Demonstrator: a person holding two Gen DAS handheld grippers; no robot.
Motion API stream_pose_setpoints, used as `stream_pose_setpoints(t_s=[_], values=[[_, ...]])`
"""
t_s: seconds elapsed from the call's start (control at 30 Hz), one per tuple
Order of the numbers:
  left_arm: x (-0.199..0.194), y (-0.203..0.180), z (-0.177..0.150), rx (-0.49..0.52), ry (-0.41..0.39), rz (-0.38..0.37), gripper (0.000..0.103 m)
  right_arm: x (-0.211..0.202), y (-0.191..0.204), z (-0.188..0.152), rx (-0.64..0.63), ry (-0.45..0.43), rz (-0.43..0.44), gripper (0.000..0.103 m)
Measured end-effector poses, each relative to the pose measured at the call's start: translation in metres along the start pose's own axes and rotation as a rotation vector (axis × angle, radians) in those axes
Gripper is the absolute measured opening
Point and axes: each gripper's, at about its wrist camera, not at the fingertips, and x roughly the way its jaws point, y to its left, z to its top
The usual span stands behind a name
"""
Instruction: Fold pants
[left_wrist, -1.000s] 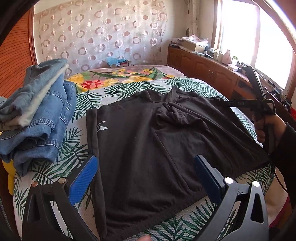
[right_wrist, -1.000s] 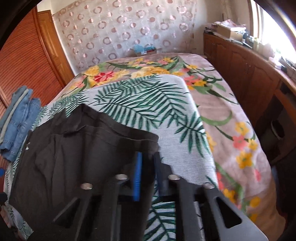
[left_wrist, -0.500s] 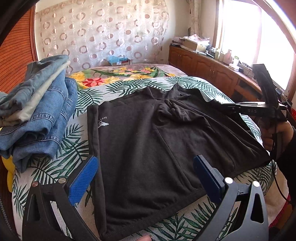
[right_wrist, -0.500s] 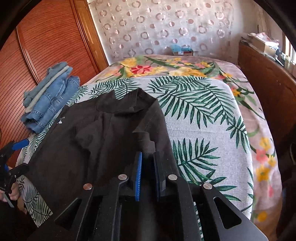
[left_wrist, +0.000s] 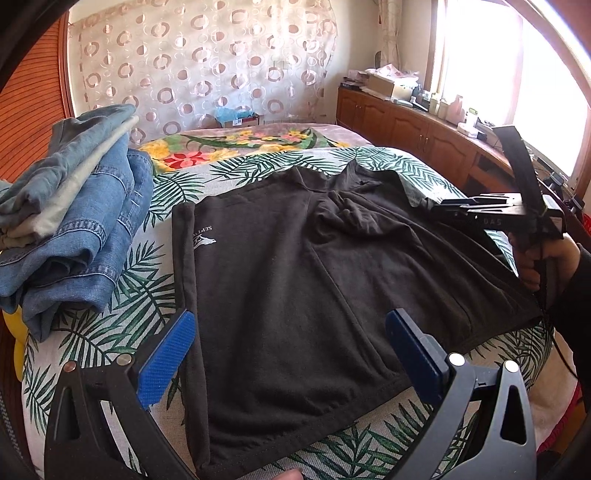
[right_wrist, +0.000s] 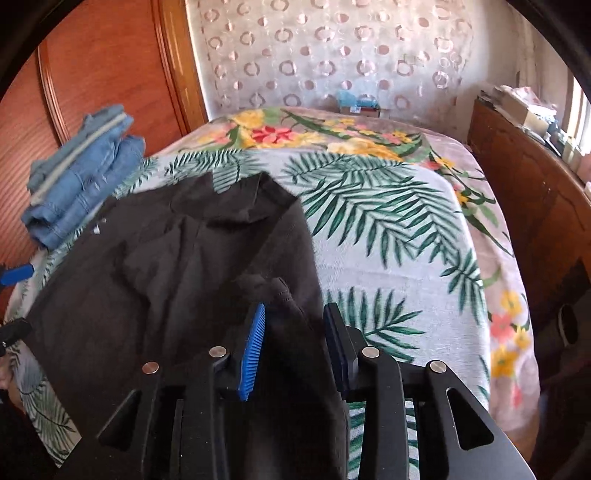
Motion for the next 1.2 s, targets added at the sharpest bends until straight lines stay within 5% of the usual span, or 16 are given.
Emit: stream_pose_setpoints(t_s=[0.13, 0.2, 0.27, 0.53, 0.77, 0.93, 1.07, 1.2], values=[[0.001, 0.002, -0.001, -0.003, 0.005, 0.003, 0.103, -0.003, 0.004, 0.002, -0.014, 0.0, -0.008, 0.034], [0.003, 0.002, -0.002, -0.006, 0.008, 0.005, 0.103, -0.006, -0.001, 0.006, -0.014, -0.007, -0.011, 0.012], [0.004, 0.003, -0.002, -0.007, 0.01, 0.006, 0.103, -0.012, -0.005, 0.008, -0.01, -0.03, -0.032, 0.007], [0.008, 0.004, -0.004, -0.004, 0.021, 0.02, 0.103, -0.027, -0.06, 0.016, 0.187, -0.124, -0.172, 0.001], [0.009, 0.005, -0.006, -0.004, 0.03, 0.023, 0.103, -0.013, -0.067, 0.015, 0.211, -0.07, -0.11, 0.002], [0.009, 0.004, -0.006, -0.001, 0.03, 0.022, 0.103, 0.002, -0.052, 0.019, 0.143, -0.009, -0.082, 0.008], [0.009, 0.006, -0.006, -0.003, 0.03, 0.023, 0.103, 0.001, -0.038, 0.02, 0.091, -0.02, -0.048, 0.035], [0.009, 0.007, -0.008, -0.009, 0.029, 0.02, 0.103, 0.006, -0.028, 0.016, 0.016, 0.01, -0.082, 0.04]])
